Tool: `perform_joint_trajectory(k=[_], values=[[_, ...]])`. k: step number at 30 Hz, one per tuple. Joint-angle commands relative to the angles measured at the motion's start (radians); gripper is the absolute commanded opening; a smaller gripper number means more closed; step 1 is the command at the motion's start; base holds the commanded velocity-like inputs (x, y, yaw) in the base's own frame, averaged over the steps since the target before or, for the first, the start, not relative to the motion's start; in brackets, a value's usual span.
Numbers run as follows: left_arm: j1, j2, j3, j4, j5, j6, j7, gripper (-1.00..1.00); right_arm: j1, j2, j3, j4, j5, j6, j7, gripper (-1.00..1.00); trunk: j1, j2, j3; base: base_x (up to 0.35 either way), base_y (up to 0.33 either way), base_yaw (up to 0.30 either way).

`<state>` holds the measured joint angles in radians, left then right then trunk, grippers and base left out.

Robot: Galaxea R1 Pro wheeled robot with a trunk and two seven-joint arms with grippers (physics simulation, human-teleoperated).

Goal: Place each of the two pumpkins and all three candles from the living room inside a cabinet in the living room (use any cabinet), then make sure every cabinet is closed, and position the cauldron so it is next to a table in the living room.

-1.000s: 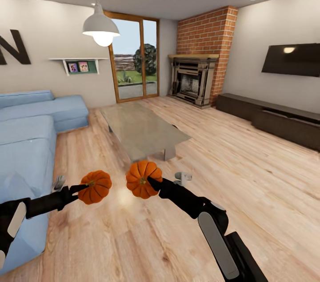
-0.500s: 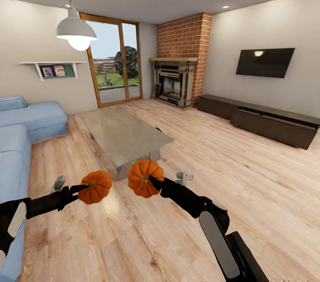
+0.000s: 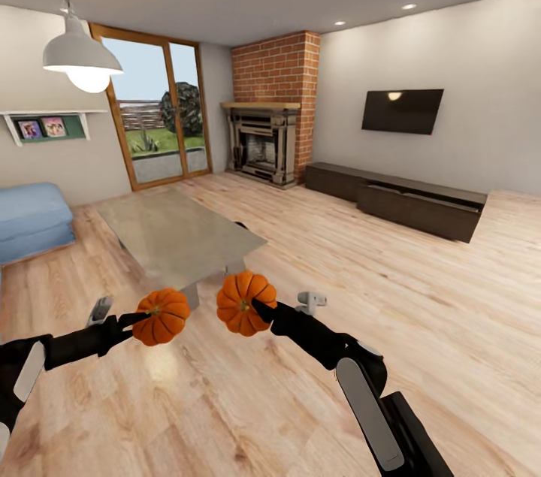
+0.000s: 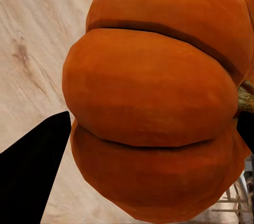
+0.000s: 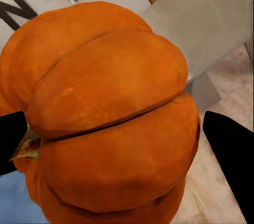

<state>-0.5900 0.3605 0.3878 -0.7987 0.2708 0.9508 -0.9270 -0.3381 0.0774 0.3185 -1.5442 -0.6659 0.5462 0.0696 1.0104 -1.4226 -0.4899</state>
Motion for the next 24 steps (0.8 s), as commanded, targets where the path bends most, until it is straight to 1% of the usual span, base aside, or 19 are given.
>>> perform_joint_trajectory(k=[1,17,24], values=[[-0.001,0.0,0.002,-0.001,0.008,0.008,-0.004,-1.0,-0.001,0.0,-0.001,0.0,-0.006,0.005,0.003,-1.0,-0.004,0.007,0.003,0.0,0.0,-0.266],[-0.001,0.0,0.002,-0.001,0.008,0.009,-0.004,-1.0,-0.001,0.001,-0.001,0.0,-0.006,0.004,0.003,-1.0,-0.065,0.119,0.067,0.0,0.0,-0.265],[-0.001,0.0,0.002,-0.001,0.008,0.008,-0.004,-1.0,-0.001,0.001,-0.001,0.0,-0.006,0.004,0.004,-1.0,-0.092,0.168,0.094,0.0,0.0,-0.211]])
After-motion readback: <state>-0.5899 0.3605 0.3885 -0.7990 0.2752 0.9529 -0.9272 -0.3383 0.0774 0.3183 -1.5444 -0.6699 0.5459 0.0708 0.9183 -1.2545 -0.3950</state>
